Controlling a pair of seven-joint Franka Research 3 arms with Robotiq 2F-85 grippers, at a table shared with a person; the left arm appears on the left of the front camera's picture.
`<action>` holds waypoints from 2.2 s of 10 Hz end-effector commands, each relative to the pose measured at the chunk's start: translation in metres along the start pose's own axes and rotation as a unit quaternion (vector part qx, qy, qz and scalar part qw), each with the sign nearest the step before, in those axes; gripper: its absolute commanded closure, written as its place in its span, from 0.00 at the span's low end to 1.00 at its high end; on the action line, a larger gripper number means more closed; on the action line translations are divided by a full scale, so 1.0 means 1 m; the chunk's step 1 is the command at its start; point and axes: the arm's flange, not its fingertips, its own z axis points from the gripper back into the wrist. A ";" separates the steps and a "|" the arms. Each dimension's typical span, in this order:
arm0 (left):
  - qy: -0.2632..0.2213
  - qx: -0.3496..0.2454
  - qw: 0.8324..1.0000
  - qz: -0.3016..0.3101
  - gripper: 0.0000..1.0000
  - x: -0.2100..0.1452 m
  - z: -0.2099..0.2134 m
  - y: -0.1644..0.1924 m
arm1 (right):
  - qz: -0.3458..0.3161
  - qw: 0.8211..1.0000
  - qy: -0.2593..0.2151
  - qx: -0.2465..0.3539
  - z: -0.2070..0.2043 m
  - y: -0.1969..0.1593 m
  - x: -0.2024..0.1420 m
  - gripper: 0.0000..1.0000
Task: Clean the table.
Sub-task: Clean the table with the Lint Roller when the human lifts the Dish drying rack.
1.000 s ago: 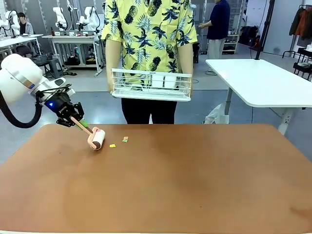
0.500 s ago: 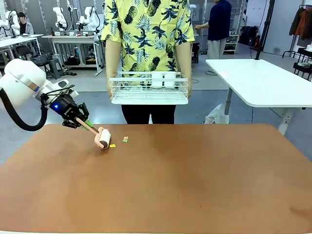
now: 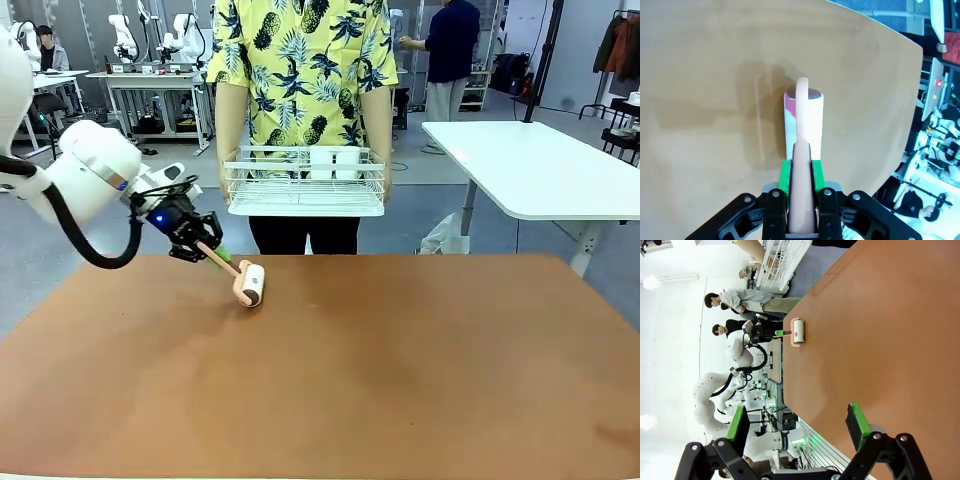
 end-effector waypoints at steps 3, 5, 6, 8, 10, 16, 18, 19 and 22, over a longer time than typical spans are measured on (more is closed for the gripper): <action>0.015 0.017 1.000 0.017 0.79 -0.010 -0.067 -0.029 | 0.001 1.000 -0.007 -0.002 -0.002 0.003 -0.005 0.00; 0.013 0.039 0.998 0.039 0.79 -0.012 -0.064 -0.060 | 0.001 1.000 -0.007 -0.002 -0.002 0.003 -0.005 0.00; -0.003 0.053 0.998 0.025 0.79 -0.013 -0.048 -0.079 | 0.001 1.000 -0.007 -0.002 -0.002 0.003 -0.005 0.00; -0.042 0.082 0.995 0.025 0.79 -0.021 -0.005 -0.126 | 0.001 1.000 -0.007 -0.002 -0.002 0.003 -0.005 0.00; -0.060 0.160 0.985 -0.005 0.79 -0.052 0.062 -0.187 | 0.001 1.000 -0.007 -0.002 -0.002 0.003 -0.005 0.00; -0.147 0.346 0.926 -0.034 0.79 -0.121 0.240 -0.153 | 0.001 1.000 -0.007 -0.002 -0.002 0.003 -0.005 0.00; -0.158 0.357 0.920 -0.031 0.79 -0.136 0.259 -0.120 | 0.001 1.000 -0.007 -0.002 -0.002 0.003 -0.005 0.00; -0.164 0.350 0.922 -0.037 0.79 -0.137 0.258 -0.113 | 0.001 1.000 -0.007 -0.002 -0.002 0.003 -0.005 0.00; -0.149 0.350 0.925 -0.022 0.79 -0.131 0.271 -0.117 | 0.001 1.000 -0.007 -0.002 -0.002 0.003 -0.005 0.00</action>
